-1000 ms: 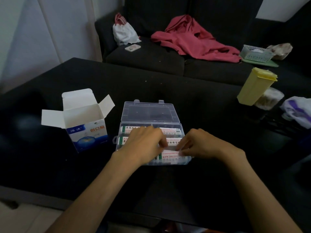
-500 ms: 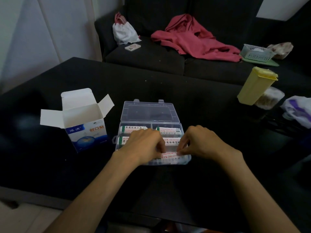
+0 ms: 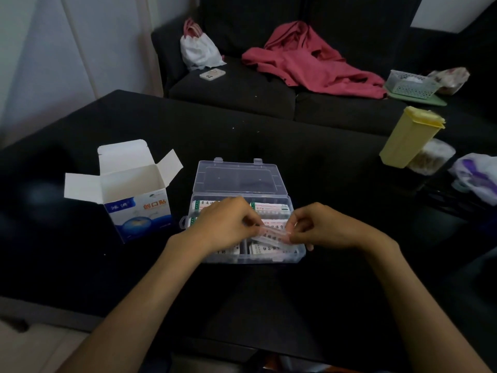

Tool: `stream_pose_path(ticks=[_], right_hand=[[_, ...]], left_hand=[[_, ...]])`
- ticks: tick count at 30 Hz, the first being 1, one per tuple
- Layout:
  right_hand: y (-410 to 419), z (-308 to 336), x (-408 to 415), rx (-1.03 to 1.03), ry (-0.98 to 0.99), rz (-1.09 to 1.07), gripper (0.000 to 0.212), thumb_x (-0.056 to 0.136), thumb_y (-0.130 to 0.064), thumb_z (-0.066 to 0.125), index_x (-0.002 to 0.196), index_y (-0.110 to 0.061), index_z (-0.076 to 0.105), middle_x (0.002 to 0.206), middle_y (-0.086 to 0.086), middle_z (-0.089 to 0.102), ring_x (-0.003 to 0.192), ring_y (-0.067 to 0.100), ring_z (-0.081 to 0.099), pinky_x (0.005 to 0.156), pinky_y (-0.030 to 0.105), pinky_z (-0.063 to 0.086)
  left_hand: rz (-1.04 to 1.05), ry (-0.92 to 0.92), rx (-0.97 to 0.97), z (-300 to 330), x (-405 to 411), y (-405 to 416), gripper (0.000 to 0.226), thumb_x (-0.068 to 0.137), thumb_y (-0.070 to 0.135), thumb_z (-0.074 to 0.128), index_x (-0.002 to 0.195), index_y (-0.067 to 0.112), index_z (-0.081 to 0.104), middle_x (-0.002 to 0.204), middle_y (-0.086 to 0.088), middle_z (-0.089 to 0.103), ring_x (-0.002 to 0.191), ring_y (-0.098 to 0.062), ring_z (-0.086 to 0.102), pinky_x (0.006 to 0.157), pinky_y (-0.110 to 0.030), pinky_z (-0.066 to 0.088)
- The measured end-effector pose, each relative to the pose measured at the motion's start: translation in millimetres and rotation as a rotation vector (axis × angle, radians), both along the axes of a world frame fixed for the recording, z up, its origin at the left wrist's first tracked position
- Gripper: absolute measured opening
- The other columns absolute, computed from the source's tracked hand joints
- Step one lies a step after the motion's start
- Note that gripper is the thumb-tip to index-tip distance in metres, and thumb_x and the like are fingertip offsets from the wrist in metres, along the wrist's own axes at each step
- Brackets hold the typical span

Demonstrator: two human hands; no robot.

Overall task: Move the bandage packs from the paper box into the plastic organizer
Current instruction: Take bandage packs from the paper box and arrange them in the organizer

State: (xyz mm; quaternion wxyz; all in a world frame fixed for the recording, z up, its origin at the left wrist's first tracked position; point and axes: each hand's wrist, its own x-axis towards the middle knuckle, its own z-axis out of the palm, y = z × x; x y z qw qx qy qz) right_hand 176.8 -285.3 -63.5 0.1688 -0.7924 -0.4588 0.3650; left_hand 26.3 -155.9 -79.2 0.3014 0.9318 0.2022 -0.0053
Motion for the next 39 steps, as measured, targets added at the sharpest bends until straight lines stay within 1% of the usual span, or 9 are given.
stream_pose_path(ticks=[3,6,9,17,20,26,32,36,39], right_hand=[[-1.6,0.8,3.8,-0.003,0.020,-0.020,0.027,0.080,-0.007,0.071,0.100,-0.020,0.059,0.090,0.005,0.071,0.078,0.013,0.069,0.069,0.024,0.056],[-5.0,4.4,8.0,0.066,0.066,-0.082,0.023,0.080,-0.007,0.070,0.099,-0.016,0.062,0.088,0.004,0.073,0.083,0.018,0.070,0.067,0.023,0.056],[-7.0,10.2,9.0,0.163,0.124,-0.182,0.013,0.082,-0.011,0.069,0.093,-0.017,0.067,0.084,-0.002,0.073,0.071,0.004,0.068,0.057,0.013,0.050],[-14.5,16.7,8.4,0.709,0.067,-0.338,0.013,0.083,-0.022,0.065,0.089,-0.033,0.069,0.071,-0.009,0.068,0.056,0.001,0.056,0.053,0.012,0.046],[-14.8,20.1,7.0,0.845,0.126,-0.324,0.015,0.082,-0.021,0.065,0.094,-0.026,0.070,0.081,-0.009,0.073,0.073,0.005,0.068,0.064,0.015,0.052],[-9.6,11.1,3.5,0.533,0.151,-0.198,0.016,0.082,-0.019,0.065,0.097,-0.025,0.070,0.088,-0.020,0.069,0.087,-0.012,0.063,0.066,0.003,0.046],[-5.9,8.0,3.2,0.567,0.065,-0.184,0.015,0.081,-0.017,0.067,0.095,-0.021,0.071,0.089,-0.015,0.069,0.087,-0.008,0.065,0.066,0.007,0.049],[-1.8,6.9,1.0,0.568,0.001,-0.191,0.015,0.081,-0.019,0.069,0.094,-0.025,0.068,0.091,-0.009,0.069,0.084,0.000,0.067,0.066,0.013,0.052],[0.7,6.3,5.7,0.454,-0.088,-0.143,0.037,0.080,-0.031,0.069,0.115,-0.033,0.057,0.105,-0.011,0.059,0.094,0.004,0.060,0.074,0.019,0.050]], left_hand=[[0.059,0.017,-0.072,-1.8,0.2,4.2,0.021,0.090,0.029,0.062,0.109,0.025,0.069,0.102,0.009,0.070,0.086,0.000,0.062,0.081,-0.033,0.054],[0.137,-0.010,-0.216,4.0,-0.6,5.6,0.025,0.090,0.027,0.062,0.113,0.018,0.068,0.078,0.010,0.067,0.057,0.004,0.055,0.061,-0.020,0.045],[0.243,-0.029,-0.398,13.6,-2.8,8.0,0.023,0.093,0.023,0.059,0.113,0.014,0.066,0.069,0.006,0.063,0.046,0.002,0.056,0.046,-0.013,0.039],[0.442,-0.050,-0.662,23.6,-10.9,18.3,0.018,0.094,0.019,0.055,0.107,0.017,0.067,0.065,0.011,0.071,0.041,0.004,0.051,0.039,-0.011,0.028],[0.433,-0.035,-0.764,27.0,-11.3,16.3,0.016,0.095,0.019,0.054,0.107,0.019,0.065,0.073,0.009,0.074,0.043,0.004,0.054,0.038,-0.010,0.027],[0.431,-0.091,-0.865,30.4,-10.7,11.9,0.016,0.098,0.023,0.049,0.103,0.023,0.065,0.085,0.005,0.075,0.053,0.002,0.062,0.041,-0.011,0.028],[0.445,-0.111,-0.896,31.4,-8.8,11.2,0.025,0.098,0.038,0.044,0.102,0.023,0.063,0.081,0.006,0.075,0.058,0.000,0.065,0.050,-0.015,0.033],[0.331,-0.078,-0.717,29.4,-7.9,9.1,0.022,0.094,0.033,0.054,0.111,0.023,0.063,0.084,0.012,0.074,0.057,0.006,0.062,0.048,-0.013,0.036],[0.266,-0.051,-0.657,26.1,-5.2,6.0,0.015,0.095,0.024,0.054,0.106,0.019,0.062,0.089,0.007,0.073,0.049,0.004,0.059,0.042,-0.009,0.036]])
